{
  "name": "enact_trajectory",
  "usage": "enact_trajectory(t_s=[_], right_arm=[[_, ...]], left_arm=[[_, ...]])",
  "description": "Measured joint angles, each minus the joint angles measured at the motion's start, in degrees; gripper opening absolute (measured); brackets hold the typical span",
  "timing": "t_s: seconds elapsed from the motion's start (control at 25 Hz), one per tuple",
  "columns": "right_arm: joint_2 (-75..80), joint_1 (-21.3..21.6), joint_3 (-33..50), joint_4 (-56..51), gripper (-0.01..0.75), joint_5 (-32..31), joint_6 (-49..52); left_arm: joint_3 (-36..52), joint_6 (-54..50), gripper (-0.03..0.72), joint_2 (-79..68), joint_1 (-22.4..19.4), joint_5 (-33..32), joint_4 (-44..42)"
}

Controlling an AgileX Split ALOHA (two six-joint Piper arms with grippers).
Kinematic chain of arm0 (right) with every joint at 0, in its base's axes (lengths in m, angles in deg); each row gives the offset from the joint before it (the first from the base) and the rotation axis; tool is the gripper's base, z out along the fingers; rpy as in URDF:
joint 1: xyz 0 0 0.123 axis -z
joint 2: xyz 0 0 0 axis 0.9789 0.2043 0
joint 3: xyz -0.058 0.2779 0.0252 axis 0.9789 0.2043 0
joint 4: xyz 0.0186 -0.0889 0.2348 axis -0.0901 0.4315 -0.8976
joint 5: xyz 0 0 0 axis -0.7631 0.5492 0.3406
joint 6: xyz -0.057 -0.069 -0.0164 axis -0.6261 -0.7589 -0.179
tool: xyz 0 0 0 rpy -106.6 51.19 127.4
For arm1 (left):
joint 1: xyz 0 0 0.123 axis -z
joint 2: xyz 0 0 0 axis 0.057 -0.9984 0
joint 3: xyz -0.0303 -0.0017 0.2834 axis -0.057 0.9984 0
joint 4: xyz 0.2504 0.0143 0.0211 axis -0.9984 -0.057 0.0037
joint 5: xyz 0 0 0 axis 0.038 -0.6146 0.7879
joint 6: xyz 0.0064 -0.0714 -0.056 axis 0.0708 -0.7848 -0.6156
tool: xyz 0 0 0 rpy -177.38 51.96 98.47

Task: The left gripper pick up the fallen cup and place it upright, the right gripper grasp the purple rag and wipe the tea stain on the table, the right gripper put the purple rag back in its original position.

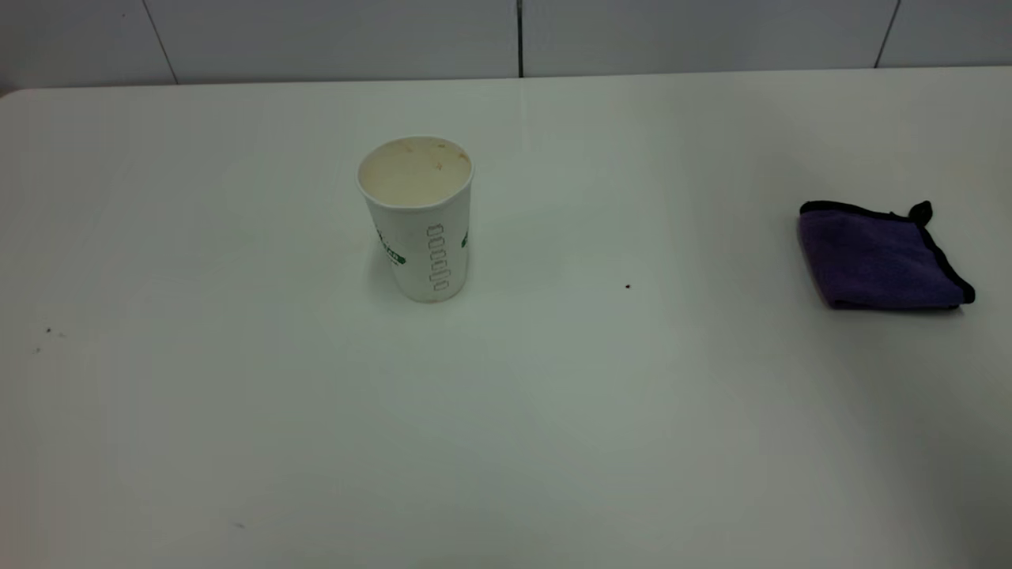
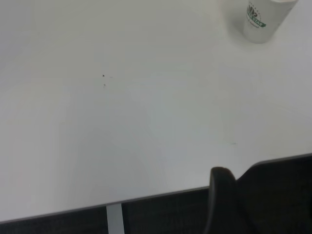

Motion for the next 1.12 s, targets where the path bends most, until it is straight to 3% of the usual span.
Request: enact_trajectory(t_s=[0.56, 0.92, 1.12], right_arm=[[-33.2, -0.36, 41.09, 2.12, 0.575, 1.0, -1.51], [-57.03, -0.36, 58.28, -1.34, 0.575, 2.56, -1.51], [-71.45, -0.36, 64.09, -1.44, 0.575, -0.21, -1.51]], left_arm=[[0.0, 0.0, 0.448, 0.0, 0.0, 0.0, 0.0], [0.0, 0.0, 0.448, 0.0, 0.0, 0.0, 0.0], [0.0, 0.0, 0.448, 0.0, 0.0, 0.0, 0.0]])
